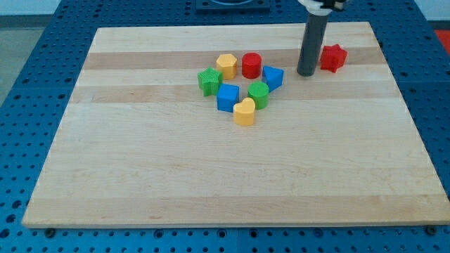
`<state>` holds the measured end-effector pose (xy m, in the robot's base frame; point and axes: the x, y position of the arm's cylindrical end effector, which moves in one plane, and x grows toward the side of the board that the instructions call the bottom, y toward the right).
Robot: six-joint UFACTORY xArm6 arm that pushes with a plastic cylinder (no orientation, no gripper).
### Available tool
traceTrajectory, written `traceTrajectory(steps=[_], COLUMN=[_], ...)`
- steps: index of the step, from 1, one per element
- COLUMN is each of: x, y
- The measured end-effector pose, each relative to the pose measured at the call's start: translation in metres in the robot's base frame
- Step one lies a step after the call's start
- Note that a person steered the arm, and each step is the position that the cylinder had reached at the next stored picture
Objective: Push the red star into the red circle
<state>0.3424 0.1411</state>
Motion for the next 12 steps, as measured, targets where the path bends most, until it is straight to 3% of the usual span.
traceTrajectory(steps=[3, 9, 12], x=[0.01, -0.087, -0.072], y=[0.067, 0.064, 0.06])
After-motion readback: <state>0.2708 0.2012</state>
